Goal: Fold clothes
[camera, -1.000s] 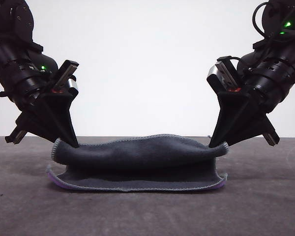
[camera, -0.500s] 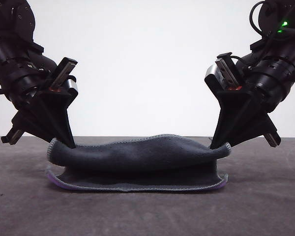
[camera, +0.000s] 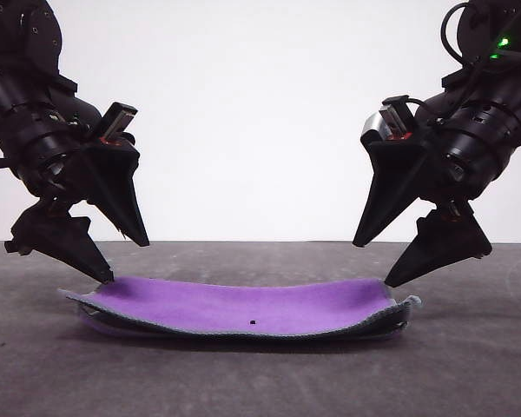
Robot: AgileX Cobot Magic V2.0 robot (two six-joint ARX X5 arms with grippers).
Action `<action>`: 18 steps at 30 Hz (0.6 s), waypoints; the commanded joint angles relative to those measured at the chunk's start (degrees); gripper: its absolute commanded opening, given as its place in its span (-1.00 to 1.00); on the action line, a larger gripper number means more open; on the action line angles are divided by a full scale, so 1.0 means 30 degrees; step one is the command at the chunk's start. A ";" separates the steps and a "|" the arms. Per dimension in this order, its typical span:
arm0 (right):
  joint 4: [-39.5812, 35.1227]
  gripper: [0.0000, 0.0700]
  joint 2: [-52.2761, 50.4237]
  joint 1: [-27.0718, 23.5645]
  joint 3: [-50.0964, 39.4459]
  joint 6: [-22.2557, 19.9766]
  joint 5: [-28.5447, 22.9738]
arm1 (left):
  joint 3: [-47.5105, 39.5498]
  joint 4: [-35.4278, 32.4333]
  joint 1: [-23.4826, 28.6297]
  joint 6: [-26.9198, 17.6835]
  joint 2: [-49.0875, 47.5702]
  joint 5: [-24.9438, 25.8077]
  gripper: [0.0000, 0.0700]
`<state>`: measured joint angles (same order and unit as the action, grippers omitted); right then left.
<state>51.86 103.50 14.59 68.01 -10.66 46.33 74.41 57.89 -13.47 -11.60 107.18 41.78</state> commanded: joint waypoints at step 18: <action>-0.5340 -1.00 -0.4075 -0.1283 0.0357 -0.0047 -0.4623 | 0.0361 -0.3891 0.2277 0.0252 -0.3779 -0.2452 -0.97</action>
<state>36.46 91.94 10.50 68.01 -10.63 33.73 74.41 47.24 -6.59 -11.22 96.51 36.77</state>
